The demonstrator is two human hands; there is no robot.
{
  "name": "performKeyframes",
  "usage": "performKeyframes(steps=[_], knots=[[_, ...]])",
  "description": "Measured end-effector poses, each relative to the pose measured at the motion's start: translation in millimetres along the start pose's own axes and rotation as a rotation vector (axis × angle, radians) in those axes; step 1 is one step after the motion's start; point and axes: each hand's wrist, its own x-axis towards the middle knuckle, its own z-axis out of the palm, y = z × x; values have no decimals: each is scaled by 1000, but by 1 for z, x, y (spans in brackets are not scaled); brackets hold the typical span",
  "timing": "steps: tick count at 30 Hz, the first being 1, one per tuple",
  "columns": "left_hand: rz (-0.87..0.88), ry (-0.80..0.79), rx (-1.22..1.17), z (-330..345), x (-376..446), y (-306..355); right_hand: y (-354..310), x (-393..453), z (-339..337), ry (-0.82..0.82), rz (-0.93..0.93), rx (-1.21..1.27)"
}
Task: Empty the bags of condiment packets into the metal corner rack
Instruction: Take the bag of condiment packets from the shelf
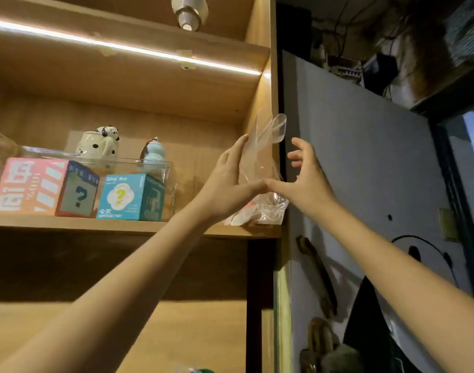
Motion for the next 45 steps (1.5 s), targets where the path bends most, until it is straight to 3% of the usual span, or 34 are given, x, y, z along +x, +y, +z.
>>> performKeyframes(steps=[4, 7, 14, 21, 25, 31, 38, 45], knots=[[-69, -11, -135, 24, 7, -12, 11, 12, 10, -27, 192, 88], [-167, -48, -55, 42, 12, -30, 15, 21, 18, -73, 213, 19], [-40, -125, 55, 69, 11, -41, 13, 37, 34, 53, 194, -176], [-3, -123, -113, 59, 5, -30, 14, 31, 22, 164, 182, -227], [-37, 25, -24, 45, 10, -39, 23, 31, 1, 182, 234, -117], [-236, 133, 38, 29, 33, -70, 37, 27, -31, 218, 306, 106], [-427, 44, 61, 34, 54, -82, 55, 18, -51, 187, 398, 247], [-418, 4, -153, 27, 68, -85, 84, 10, -63, 136, 503, 429]])
